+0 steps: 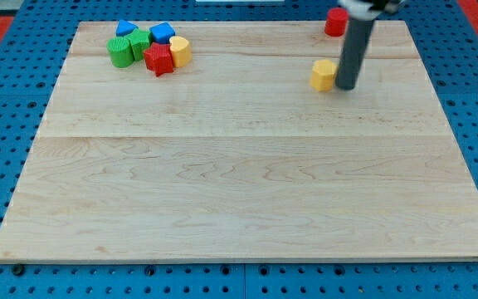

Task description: Place the yellow hexagon and the red circle in a diagonal line

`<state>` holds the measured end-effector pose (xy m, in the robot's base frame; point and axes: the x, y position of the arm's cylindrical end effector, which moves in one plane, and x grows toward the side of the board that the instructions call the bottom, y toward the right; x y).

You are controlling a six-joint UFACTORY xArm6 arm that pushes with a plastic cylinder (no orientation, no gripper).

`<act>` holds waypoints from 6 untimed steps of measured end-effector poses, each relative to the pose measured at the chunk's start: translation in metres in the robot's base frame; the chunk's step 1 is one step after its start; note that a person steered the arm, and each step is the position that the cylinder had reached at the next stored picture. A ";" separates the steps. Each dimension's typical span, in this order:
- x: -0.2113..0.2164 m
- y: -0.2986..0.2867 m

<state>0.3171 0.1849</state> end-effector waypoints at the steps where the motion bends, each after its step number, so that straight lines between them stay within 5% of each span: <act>1: -0.007 0.100; 2: -0.105 0.118; 3: -0.126 0.109; 4: -0.126 0.108; 6: -0.092 -0.058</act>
<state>0.2250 0.1265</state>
